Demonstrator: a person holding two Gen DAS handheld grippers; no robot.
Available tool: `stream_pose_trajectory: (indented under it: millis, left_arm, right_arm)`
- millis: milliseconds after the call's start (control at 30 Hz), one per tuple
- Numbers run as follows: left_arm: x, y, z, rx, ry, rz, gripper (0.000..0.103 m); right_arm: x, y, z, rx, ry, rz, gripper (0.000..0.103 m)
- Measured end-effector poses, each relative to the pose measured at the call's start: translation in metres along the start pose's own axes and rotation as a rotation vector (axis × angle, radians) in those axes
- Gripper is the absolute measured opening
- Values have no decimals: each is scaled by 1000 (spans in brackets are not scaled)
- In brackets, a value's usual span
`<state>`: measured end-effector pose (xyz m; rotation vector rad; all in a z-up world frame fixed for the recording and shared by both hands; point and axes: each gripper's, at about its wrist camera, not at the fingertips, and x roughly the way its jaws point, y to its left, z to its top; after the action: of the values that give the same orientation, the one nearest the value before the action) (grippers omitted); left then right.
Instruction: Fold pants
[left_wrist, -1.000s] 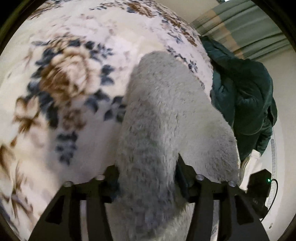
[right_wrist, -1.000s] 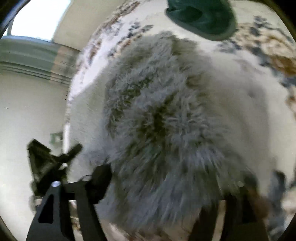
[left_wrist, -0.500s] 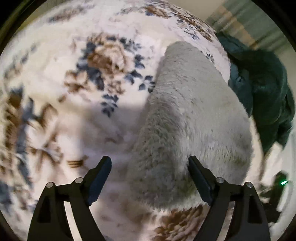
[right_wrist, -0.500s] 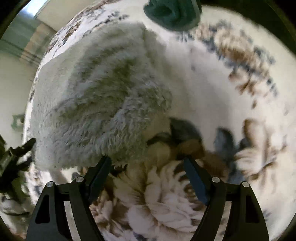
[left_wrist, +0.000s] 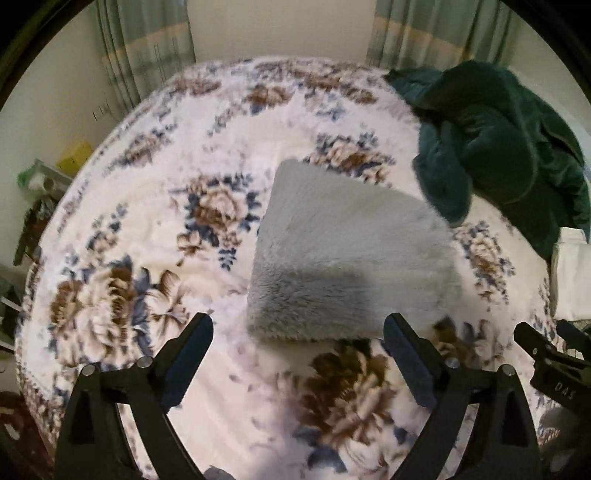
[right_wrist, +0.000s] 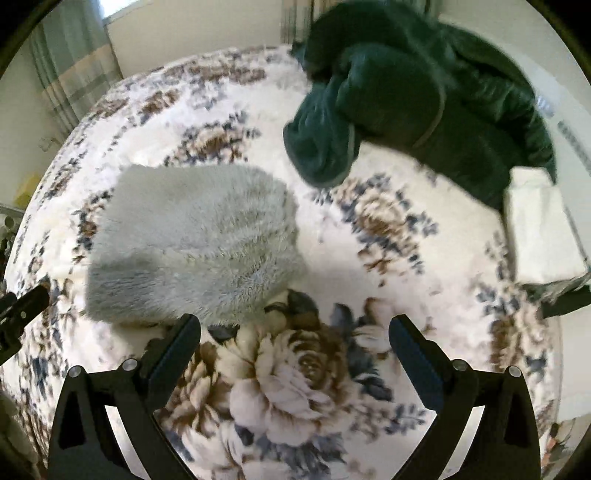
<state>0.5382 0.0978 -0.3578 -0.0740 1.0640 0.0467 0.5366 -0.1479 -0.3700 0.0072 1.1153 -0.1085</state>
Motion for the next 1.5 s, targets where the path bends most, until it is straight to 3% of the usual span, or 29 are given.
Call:
stream_pose_trajectory:
  millis: [600, 833, 1133, 1267, 1500]
  left_arm:
    - [-282, -51, -60, 26, -194, 21, 94]
    - [-365, -58, -82, 45, -257, 0, 94]
    - [-415, -45, -101, 28, -306, 4, 94]
    - [-424, -41, -105, 31, -323, 16, 102]
    - [-433, -39, -112, 30, -347, 15, 102]
  right_arm:
    - [-339, -67, -63, -34, -230, 79, 103]
    - [-450, -79, -97, -60, -302, 86, 103]
    - [-535, -82, -130, -52, -380, 88, 103]
    - [-548, -79, -139, -53, -395, 94, 103]
    - [-556, -76, -145, -51, -398, 97, 103]
